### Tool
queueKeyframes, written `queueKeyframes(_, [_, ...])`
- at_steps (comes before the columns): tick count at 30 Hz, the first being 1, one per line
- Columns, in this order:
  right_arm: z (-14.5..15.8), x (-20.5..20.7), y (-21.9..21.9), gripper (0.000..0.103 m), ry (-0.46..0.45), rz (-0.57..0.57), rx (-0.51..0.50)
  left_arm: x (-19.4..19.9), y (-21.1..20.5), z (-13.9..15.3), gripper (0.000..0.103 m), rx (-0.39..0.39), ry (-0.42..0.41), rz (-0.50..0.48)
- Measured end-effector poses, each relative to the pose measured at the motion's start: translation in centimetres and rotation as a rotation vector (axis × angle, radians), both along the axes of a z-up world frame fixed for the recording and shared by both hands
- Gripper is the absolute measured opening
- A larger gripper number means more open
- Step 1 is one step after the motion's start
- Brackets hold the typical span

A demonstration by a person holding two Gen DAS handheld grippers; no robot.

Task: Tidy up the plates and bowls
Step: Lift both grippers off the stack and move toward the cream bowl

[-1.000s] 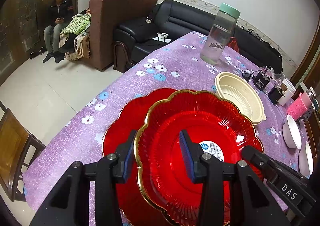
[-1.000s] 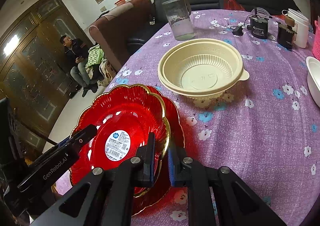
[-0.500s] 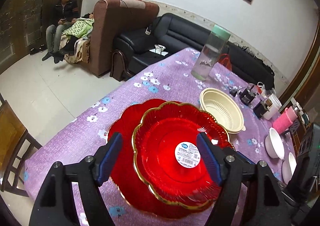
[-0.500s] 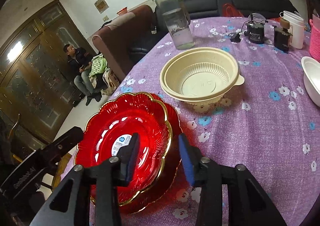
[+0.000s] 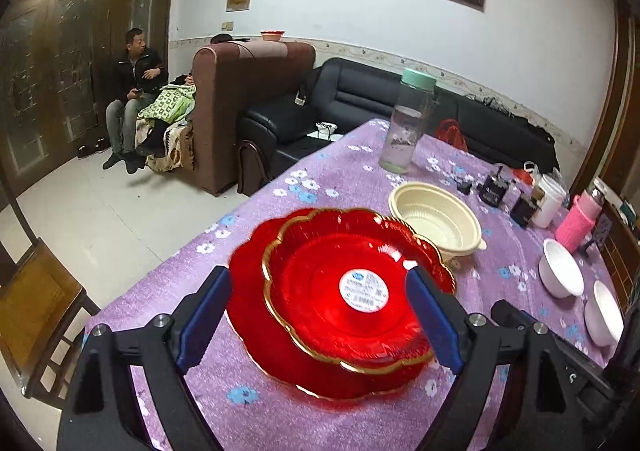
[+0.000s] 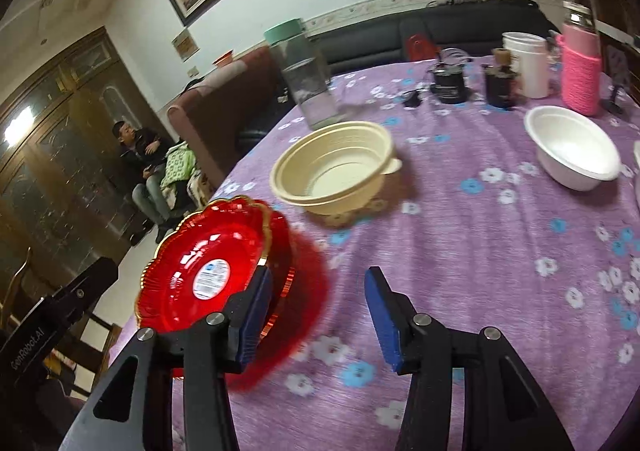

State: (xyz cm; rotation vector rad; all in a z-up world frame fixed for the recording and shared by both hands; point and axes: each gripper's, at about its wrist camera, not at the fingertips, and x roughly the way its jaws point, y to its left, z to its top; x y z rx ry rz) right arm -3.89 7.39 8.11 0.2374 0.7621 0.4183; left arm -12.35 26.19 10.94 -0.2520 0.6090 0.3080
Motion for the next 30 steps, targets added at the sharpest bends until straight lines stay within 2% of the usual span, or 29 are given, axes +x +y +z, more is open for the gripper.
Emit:
queueKeyframes(12, [-0.1, -1.4, -3.5, 0.054, 0.007, -0.047, 0.054, -0.9, -5.1, 0.8, 0.089, 0.103, 0.014, -0.082])
queueKeyframes(20, [1.1, -2.9, -5.4, 0.055, -0.048, -0.072, 0.072, -1.5, -9.2, 1.5, 0.089, 0.183, 0.005, -0.149])
queueKeyframes(26, [2.2, -4.1, -7.0, 0.060, -0.107, -0.108, 0.065, -1.9, -12.4, 1.9, 0.093, 0.233, -0.008, -0.197])
queueKeyframes(30, [2.4, -4.0, -8.6, 0.060, -0.108, -0.129, 0.085, -1.6, -13.8, 1.9, 0.093, 0.251, -0.003, -0.221])
